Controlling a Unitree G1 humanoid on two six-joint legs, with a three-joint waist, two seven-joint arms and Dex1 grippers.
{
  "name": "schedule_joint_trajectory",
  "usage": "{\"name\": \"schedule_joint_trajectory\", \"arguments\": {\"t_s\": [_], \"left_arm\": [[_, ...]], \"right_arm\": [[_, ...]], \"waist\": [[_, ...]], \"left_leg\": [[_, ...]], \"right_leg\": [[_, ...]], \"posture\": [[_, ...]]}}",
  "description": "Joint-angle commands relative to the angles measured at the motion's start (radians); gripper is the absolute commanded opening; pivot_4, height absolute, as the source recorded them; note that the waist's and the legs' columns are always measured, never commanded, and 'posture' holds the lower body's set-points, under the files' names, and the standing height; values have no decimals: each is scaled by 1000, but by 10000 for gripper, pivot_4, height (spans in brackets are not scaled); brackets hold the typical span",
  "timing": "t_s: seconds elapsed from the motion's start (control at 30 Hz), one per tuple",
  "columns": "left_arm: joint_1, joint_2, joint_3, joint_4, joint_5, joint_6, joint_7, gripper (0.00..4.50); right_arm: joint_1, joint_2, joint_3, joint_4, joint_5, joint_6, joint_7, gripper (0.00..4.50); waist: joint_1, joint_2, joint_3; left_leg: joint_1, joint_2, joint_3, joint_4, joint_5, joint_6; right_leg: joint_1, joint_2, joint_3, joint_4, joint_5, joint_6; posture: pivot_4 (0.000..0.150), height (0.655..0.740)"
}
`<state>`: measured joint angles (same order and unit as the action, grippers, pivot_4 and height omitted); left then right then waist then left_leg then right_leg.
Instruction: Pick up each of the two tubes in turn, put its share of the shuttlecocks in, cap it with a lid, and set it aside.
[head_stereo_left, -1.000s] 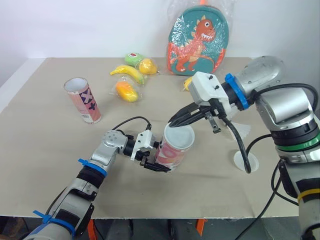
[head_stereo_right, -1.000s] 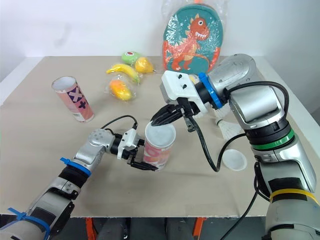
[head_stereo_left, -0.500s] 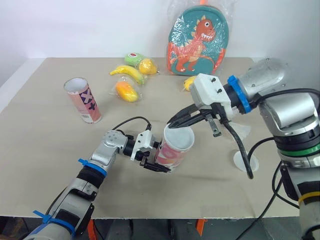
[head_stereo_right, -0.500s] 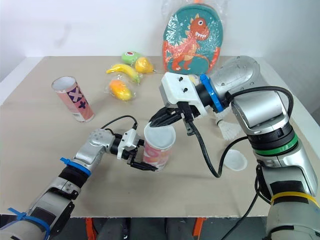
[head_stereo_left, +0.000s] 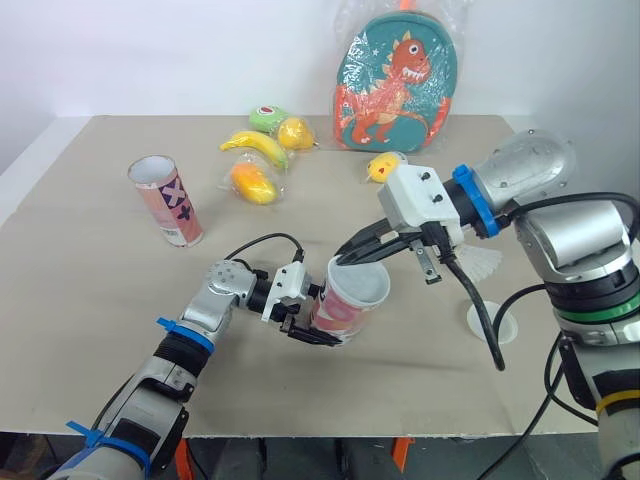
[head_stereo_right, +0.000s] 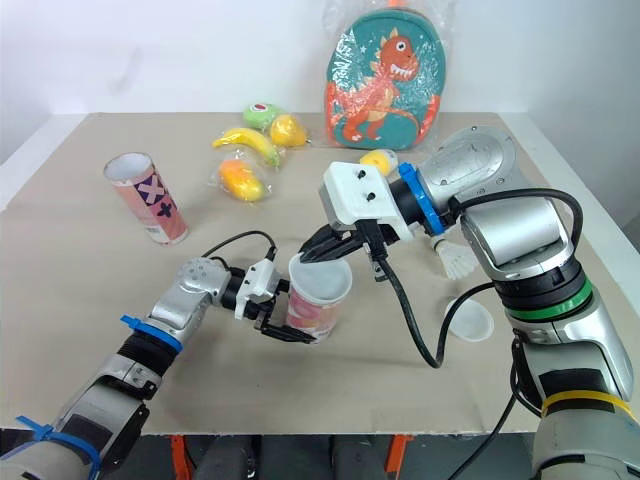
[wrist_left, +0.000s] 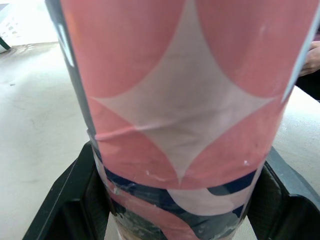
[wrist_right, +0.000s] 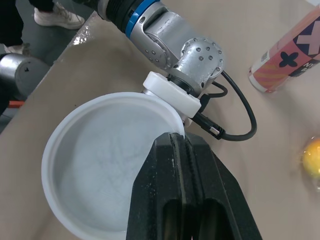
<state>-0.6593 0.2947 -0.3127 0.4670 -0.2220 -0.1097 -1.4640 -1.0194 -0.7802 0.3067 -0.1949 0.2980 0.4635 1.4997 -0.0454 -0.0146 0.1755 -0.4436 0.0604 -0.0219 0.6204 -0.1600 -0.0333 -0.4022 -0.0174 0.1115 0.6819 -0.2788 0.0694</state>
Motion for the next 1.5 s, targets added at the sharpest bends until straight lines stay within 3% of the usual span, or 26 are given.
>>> {"name": "schedule_joint_trajectory", "arguments": {"t_s": [0.03,0.27,0.37,0.4,0.43,0.47,0.5,0.8,0.97,1.13,1.23,1.27,1.4,1.5], "left_arm": [[9,12,17,-12,-1,14,13,30621],[6,11,17,-11,-1,17,16,30621],[1,10,18,-5,-1,18,17,30621],[0,10,19,-4,-2,18,17,30621],[-1,10,19,-3,-2,18,17,30621],[-1,10,19,-3,-2,19,17,30621],[-1,10,19,-3,-3,19,17,30621],[3,6,19,-7,-4,26,22,30621],[6,7,18,-8,-4,27,21,30621],[6,5,19,-5,-3,23,18,30621],[5,5,18,2,-1,17,14,30621],[3,3,18,6,-1,16,14,30621],[-2,0,17,16,2,9,13,30621],[-5,0,17,19,2,8,12,30621]], "right_arm": [[3,-21,39,2,-48,-48,33,333],[13,-52,57,12,-100,-129,63,333],[21,-50,61,17,-103,-144,58,8877],[25,-45,65,24,-114,-152,48,13833],[28,-42,68,28,-122,-157,42,15512],[29,-38,71,36,-130,-157,35,23322],[29,-35,73,39,-130,-157,35,28010],[30,-1,95,87,-184,-184,15,28010],[-35,27,-26,107,-28,-38,31,28010],[-58,-23,-96,58,104,64,91,28010],[-43,-27,-81,30,117,79,83,20956],[-29,-27,-68,23,107,68,79,15429],[-5,-24,-41,12,87,49,72,621],[3,-27,-22,7,74,33,76,621]], "waist": [[0,0,0],[0,0,0],[0,0,0],[0,0,0],[0,0,0],[0,0,-1],[0,0,-1],[-1,-2,-2],[-1,-2,-2],[0,-1,-1],[0,-1,-1],[0,-1,-1],[-1,-1,-1],[-1,-1,-1]], "left_leg": [[0,0,0,0,0,0],[1,0,0,0,0,0],[1,0,0,1,0,0],[1,0,0,1,0,0],[1,0,0,1,0,0],[2,0,0,1,0,0],[3,0,0,1,0,0],[5,0,0,1,0,0],[6,1,0,1,1,0],[2,1,0,0,1,-1],[2,0,0,-1,0,-1],[2,0,0,-2,0,-1],[2,0,0,-1,0,-1],[2,0,0,-1,0,-1]], "right_leg": [[0,0,0,0,0,0],[1,0,0,0,0,0],[2,0,0,0,0,1],[1,0,0,0,0,1],[2,0,0,0,0,1],[2,0,0,0,0,1],[2,0,0,0,0,1],[5,0,0,0,-1,3],[5,0,0,0,0,4],[2,0,0,0,2,-1],[2,0,0,0,0,-1],[1,0,0,0,0,-2],[1,0,0,0,0,-1],[1,0,0,0,-1,0]], "posture": [[1500,7347],[1500,7347],[1500,7347],[1500,7347],[1500,7347],[1500,7347],[1500,7347],[1500,7347],[1500,7347],[1500,7347],[1500,7347],[1500,7347],[1500,7347],[1500,7347]]}}
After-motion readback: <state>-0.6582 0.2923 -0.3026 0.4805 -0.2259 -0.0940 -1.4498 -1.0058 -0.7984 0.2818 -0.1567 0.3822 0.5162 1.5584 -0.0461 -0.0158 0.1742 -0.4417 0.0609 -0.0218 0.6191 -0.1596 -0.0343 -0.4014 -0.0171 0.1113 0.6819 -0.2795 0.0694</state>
